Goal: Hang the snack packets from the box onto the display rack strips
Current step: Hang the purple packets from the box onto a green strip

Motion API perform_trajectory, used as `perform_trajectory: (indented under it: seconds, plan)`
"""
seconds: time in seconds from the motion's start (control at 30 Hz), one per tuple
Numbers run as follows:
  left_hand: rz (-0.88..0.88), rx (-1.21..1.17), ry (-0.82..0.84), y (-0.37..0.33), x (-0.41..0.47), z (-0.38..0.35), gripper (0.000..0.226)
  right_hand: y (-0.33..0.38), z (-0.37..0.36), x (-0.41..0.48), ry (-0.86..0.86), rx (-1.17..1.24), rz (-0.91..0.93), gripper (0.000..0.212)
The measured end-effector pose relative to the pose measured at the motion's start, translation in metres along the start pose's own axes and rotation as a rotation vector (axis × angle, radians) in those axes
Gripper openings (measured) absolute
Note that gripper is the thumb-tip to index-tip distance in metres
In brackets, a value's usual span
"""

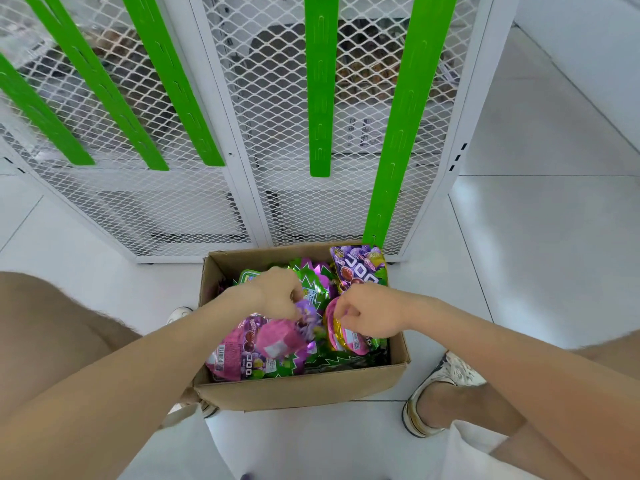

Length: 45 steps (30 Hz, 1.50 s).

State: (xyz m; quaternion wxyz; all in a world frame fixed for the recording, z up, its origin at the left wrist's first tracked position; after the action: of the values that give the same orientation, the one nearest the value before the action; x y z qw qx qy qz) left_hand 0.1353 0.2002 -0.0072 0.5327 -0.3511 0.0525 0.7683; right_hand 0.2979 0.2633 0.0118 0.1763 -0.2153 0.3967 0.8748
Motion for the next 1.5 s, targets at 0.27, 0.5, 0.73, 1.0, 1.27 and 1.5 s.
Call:
perform_trajectory:
  seconds: [0.27,0.5,0.73,1.0,1.27,1.5]
  plan:
    - [0.089,-0.830,-0.016,-0.057,-0.041,0.047,0.020,0.025,0.037,-0.003,-0.365,0.381,0.110,0.025]
    - [0.130,-0.406,-0.279,-0.065,-0.032,0.074,0.026,-0.014,0.063,-0.031,-0.529,0.242,-0.082,0.014]
    - [-0.144,-0.592,-0.292,-0.107,0.004,0.088,0.073,-0.041,0.112,-0.057,-0.914,0.279,-0.176,0.051]
    - [-0.171,-0.897,-0.199,-0.121,0.022,0.089,0.028,-0.040,0.123,-0.045,-0.992,0.205,-0.130,0.054]
    - [-0.166,-0.810,-0.158,-0.109,0.024,0.083,0.026,-0.034,0.114,-0.047,-1.022,0.185,-0.165,0.058]
    - [-0.189,-0.849,-0.135,-0.108,0.020,0.079,0.031,-0.037,0.102,-0.044,-0.992,0.164,-0.225,0.058]
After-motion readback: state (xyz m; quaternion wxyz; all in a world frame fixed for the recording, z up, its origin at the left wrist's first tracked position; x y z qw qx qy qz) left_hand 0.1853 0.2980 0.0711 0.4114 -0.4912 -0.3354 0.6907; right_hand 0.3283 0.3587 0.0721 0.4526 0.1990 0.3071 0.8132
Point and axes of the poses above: each hand's wrist, its own x-axis towards the middle knuckle, its own z-axis out of the back of the hand, y = z × x, the point moved 7 cm from there along x, towards the middle knuckle, and after that the axes turned 5 degrees about z, right-handed, at the moved point
